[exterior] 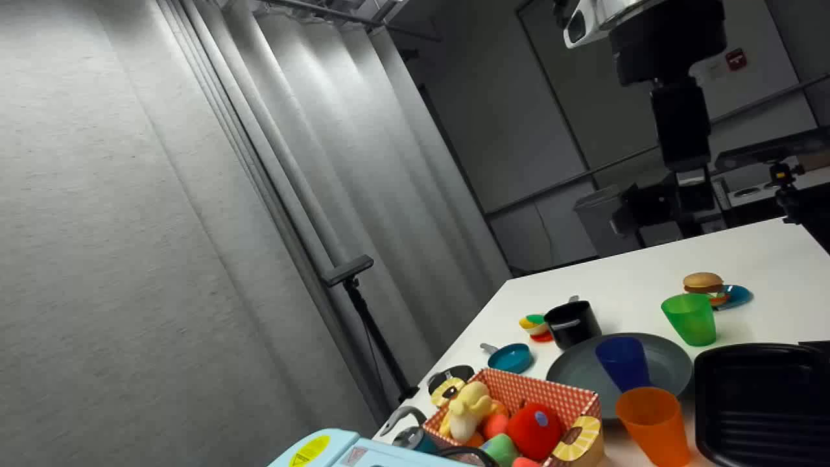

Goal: Move the orange cup and put it in the blue cup

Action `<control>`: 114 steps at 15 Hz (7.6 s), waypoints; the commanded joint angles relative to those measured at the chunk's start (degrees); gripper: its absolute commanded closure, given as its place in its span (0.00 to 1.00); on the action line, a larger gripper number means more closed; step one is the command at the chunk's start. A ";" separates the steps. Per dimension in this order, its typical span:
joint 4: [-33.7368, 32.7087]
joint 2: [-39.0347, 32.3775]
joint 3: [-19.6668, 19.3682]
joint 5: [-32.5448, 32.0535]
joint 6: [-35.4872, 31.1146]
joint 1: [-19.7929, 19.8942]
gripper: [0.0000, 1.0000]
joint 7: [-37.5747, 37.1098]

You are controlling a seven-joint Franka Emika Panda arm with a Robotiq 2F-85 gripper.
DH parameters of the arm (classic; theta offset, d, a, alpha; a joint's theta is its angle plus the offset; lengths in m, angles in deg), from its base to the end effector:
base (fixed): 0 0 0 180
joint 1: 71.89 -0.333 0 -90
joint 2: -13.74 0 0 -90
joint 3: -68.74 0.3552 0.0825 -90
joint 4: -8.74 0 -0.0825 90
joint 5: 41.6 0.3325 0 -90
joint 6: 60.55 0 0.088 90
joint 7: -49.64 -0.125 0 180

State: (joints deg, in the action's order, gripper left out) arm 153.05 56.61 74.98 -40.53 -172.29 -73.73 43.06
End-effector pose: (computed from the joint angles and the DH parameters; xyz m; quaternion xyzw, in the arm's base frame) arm 0.2669 0.0482 0.5556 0.9957 -0.0008 0.0909 0.0177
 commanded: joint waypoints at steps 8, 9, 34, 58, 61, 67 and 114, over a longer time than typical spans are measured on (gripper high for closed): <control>-0.09 -0.20 -0.20 -0.18 0.08 -0.27 0.00 -0.16; -0.09 -0.20 -0.20 -0.18 0.08 -0.27 0.00 -0.16; 0.66 -7.20 -2.07 -1.59 -4.26 0.86 0.00 0.98; 1.63 -33.00 -3.46 -11.88 -29.85 8.71 0.00 -9.76; 0.39 -36.56 -3.89 -13.07 -31.32 8.69 0.00 -11.69; -3.26 -43.53 -5.97 -15.33 -32.46 7.93 0.02 -16.24; -9.19 -40.01 -12.67 -15.10 -29.58 9.75 0.99 -24.33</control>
State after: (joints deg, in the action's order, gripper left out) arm 144.44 17.71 62.74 -53.80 -201.32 -65.85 21.25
